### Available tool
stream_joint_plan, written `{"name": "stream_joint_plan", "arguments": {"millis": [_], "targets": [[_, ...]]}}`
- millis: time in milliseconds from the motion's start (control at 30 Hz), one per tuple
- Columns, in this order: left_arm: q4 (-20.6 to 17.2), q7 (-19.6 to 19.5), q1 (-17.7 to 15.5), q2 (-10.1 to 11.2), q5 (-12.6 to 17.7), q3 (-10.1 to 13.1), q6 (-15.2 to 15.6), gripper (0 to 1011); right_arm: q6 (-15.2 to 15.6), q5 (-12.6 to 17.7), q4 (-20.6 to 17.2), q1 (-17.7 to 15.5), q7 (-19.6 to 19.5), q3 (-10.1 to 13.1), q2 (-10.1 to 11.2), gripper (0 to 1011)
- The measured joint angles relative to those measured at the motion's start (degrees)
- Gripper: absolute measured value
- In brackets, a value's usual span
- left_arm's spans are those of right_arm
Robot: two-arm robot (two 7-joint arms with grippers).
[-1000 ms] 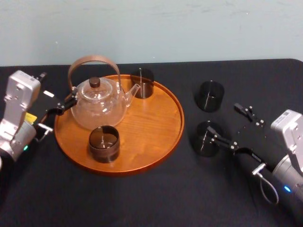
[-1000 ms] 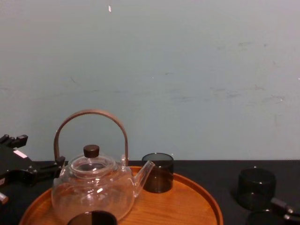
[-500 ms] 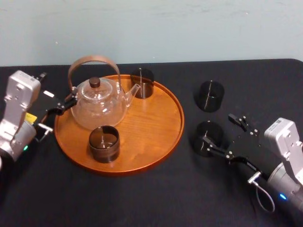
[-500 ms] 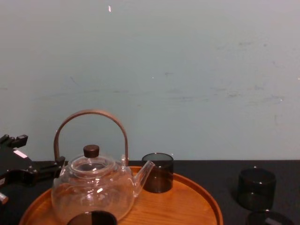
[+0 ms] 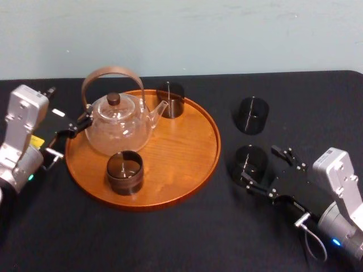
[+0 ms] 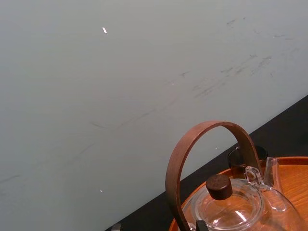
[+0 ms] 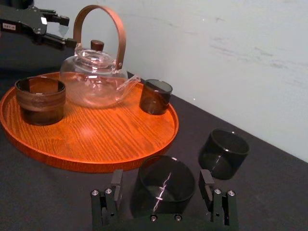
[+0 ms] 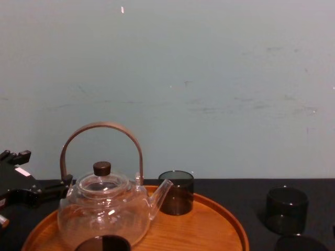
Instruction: Pick up the glass from the table and place it on the tray.
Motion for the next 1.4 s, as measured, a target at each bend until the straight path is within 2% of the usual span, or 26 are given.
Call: {"name": "stream_joint_plan", "arguments": {"millis": [467,1400], "targets": [[0.0,0.0,0.0,0.0,0.0,0.0,0.0,1010,0.6,-0.7,2.7,0.0,2.2,0.7,-2.2,1002],[0.0,0.0,0.0,0.0,0.0,0.0,0.0,1010,1.8,-2.5,4.1,-0.9,4.7,3.9,-5.4,1002]]}}
